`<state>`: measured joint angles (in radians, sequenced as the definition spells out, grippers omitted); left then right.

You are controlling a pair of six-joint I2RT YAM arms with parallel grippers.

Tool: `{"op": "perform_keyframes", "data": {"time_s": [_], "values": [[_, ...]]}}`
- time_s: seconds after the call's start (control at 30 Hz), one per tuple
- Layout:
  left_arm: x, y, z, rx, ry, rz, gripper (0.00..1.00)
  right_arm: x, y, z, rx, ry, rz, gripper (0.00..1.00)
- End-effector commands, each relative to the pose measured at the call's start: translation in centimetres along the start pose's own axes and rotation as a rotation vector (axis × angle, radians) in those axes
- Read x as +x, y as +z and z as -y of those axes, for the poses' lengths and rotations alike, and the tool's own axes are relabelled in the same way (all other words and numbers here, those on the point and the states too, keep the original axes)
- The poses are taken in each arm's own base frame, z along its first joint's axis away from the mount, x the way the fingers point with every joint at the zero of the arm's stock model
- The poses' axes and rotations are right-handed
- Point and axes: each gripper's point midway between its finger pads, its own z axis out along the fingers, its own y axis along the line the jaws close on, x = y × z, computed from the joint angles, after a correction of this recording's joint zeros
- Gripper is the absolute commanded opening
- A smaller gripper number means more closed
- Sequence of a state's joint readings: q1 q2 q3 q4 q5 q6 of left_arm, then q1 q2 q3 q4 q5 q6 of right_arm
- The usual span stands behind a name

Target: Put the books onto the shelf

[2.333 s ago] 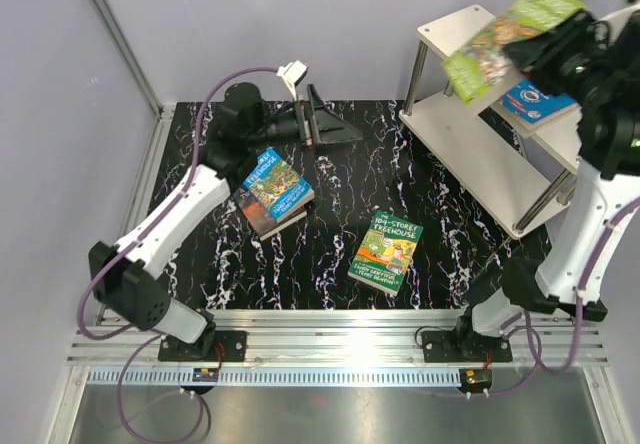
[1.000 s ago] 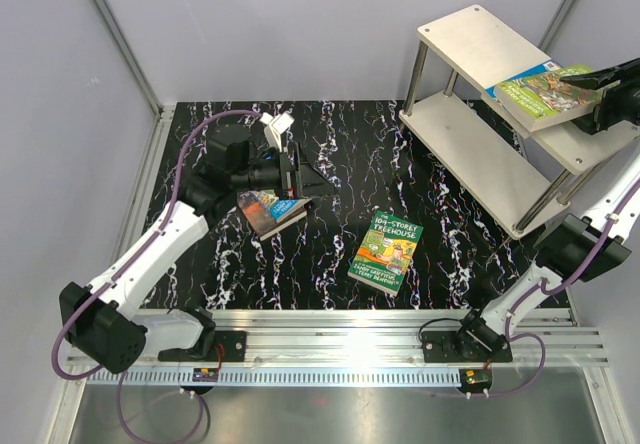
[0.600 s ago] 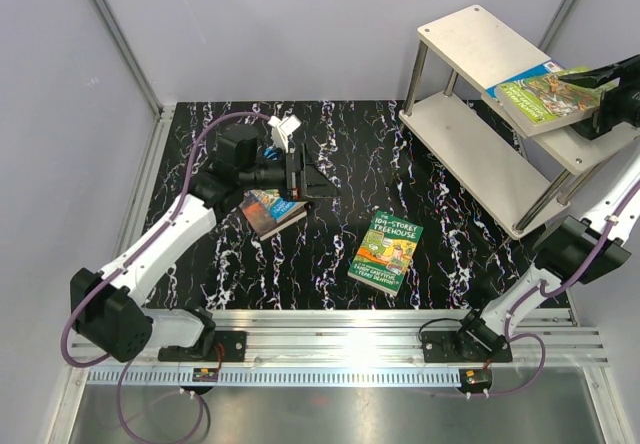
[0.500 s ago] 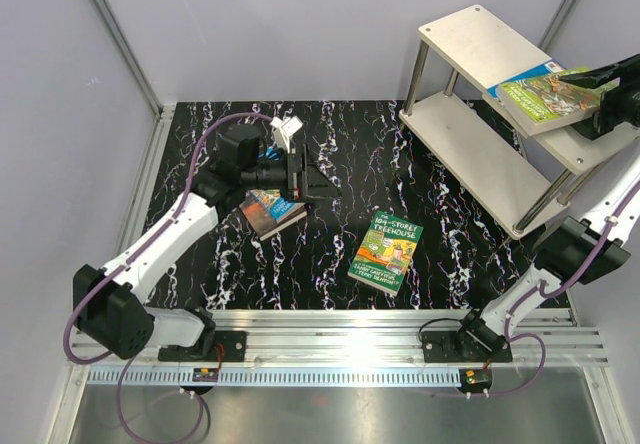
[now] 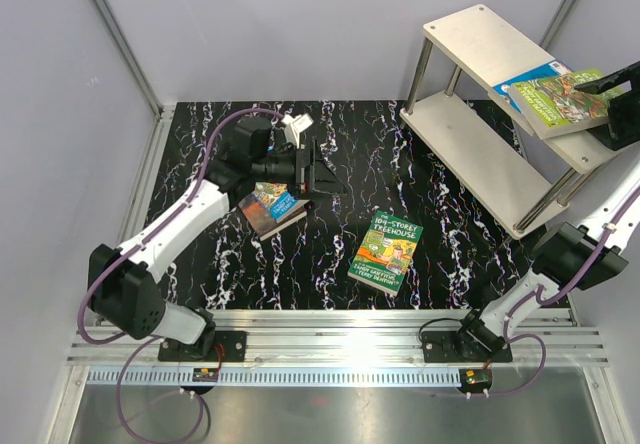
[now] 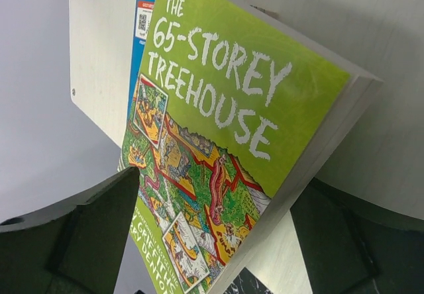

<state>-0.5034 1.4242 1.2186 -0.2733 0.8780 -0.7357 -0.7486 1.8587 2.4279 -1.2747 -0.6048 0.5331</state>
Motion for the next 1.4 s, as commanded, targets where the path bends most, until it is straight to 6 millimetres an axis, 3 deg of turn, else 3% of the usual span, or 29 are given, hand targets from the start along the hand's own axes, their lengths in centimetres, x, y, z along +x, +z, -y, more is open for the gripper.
{"op": "perform_keyframes", "data": {"time_s": [0.0, 0.07, 0.3, 0.47, 0.6, 0.87, 0.97, 1.03, 1.23, 1.37], "values": [[-1.2, -0.2, 1.9, 0.055, 0.060, -0.007, 0.99, 6.1, -1.6, 6.6, 0.316, 0.167, -0.215, 0.98], [-1.4, 0.1, 1.8, 0.058, 0.055, -0.012, 0.99, 6.5, -1.7, 6.3, 0.311, 0.165, -0.220, 0.98], [-2.1, 1.0, 1.4, 0.077, 0.037, -0.026, 0.99, 6.5, -2.8, 5.5, 0.297, 0.123, -0.186, 0.73], [-2.5, 1.5, 1.3, 0.085, 0.037, -0.031, 0.99, 6.6, -2.4, 5.6, 0.295, 0.121, -0.178, 0.40], [-2.7, 1.7, 0.9, 0.079, 0.034, -0.031, 0.99, 6.9, -1.4, 5.3, 0.289, 0.131, -0.187, 0.35], [-2.9, 2.2, 0.4, 0.077, 0.031, -0.033, 0.99, 6.9, 1.2, 3.3, 0.267, 0.109, -0.203, 0.36], [-3.0, 2.3, 0.2, 0.074, 0.028, -0.030, 0.99, 6.6, 2.1, 3.0, 0.266, 0.108, -0.206, 0.43], [-2.9, 2.3, 0.1, 0.074, 0.029, -0.034, 0.99, 6.4, 2.9, 3.4, 0.280, 0.118, -0.215, 0.55], [-3.1, 2.5, -0.3, 0.058, 0.024, -0.034, 0.99, 5.9, 2.9, 4.1, 0.319, 0.090, -0.201, 0.80], [-3.0, 2.6, -0.9, 0.037, 0.017, -0.041, 0.99, 6.4, 2.1, 4.8, 0.353, 0.063, -0.200, 0.86]]}}
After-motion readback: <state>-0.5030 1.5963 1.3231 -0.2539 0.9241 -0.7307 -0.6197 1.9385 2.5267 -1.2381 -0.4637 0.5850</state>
